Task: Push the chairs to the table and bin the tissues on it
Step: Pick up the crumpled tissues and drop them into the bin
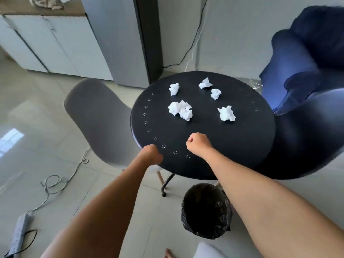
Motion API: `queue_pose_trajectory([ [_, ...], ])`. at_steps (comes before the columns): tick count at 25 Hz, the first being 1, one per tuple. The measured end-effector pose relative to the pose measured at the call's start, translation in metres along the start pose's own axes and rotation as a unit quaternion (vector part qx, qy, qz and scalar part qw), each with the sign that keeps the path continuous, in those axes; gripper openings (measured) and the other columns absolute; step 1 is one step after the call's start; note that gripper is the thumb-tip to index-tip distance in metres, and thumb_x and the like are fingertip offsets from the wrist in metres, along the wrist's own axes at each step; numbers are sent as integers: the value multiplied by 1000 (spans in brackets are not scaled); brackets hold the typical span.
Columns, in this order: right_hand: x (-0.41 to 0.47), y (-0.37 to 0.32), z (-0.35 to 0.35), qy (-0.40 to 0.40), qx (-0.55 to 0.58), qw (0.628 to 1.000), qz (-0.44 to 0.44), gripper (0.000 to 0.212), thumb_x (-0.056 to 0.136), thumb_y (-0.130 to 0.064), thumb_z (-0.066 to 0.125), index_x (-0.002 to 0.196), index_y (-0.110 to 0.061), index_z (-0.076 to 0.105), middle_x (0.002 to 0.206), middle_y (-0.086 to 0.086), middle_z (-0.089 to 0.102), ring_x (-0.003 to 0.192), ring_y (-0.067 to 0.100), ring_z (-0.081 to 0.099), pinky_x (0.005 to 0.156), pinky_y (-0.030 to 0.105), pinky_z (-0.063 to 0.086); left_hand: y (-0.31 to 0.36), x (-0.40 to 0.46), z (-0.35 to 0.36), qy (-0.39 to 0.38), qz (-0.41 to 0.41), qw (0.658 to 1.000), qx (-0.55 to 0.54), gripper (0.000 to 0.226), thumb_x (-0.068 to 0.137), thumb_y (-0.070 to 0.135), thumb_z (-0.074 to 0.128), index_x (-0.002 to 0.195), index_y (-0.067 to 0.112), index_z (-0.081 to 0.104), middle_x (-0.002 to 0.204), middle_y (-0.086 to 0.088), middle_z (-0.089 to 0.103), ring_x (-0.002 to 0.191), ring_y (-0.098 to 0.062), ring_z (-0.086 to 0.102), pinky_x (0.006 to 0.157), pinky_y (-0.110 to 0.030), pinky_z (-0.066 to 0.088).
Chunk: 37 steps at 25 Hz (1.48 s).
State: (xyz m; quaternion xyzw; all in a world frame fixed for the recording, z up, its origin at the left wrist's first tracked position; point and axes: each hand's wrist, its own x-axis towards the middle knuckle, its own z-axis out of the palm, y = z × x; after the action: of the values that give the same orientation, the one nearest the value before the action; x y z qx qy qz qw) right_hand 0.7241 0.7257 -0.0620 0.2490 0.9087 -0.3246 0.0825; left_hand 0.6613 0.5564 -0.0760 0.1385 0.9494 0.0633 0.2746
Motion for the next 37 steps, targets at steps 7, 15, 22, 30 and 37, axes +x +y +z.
queue_pose_trajectory([
  [7,31,39,-44,67,23,993,96,13,82,-8,43,75,-14,52,81,7,58,71,22,49,63,30,42,59,67,-42,1,106,994,42,22,86,23,48,76,7,60,69,-3,54,57,-22,52,55,-24,42],
  [15,100,67,-86,136,22,979,152,13,82,-6,48,81,-9,61,93,8,59,80,32,57,67,31,49,93,132,-85,33,143,986,82,11,90,20,49,94,13,57,93,-4,53,85,-24,52,69,-30,42],
  [22,149,84,-99,79,-92,981,152,64,86,-17,56,145,-29,32,147,7,26,130,33,31,93,41,45,106,199,-112,45,211,948,236,88,82,13,63,151,31,10,146,-2,29,130,-27,34,86,-40,50],
  [30,179,84,-88,42,-149,972,175,35,95,-19,47,128,-24,57,126,3,48,123,27,49,96,38,50,117,254,-108,-55,293,904,305,56,86,12,52,136,36,46,132,-1,46,113,-25,56,79,-31,51],
  [37,167,66,-77,119,-73,944,299,23,89,-5,55,106,-5,70,108,12,66,90,33,61,68,28,45,108,249,-115,44,274,920,277,39,83,4,54,121,12,60,121,-7,60,106,-29,61,77,-33,51],
])
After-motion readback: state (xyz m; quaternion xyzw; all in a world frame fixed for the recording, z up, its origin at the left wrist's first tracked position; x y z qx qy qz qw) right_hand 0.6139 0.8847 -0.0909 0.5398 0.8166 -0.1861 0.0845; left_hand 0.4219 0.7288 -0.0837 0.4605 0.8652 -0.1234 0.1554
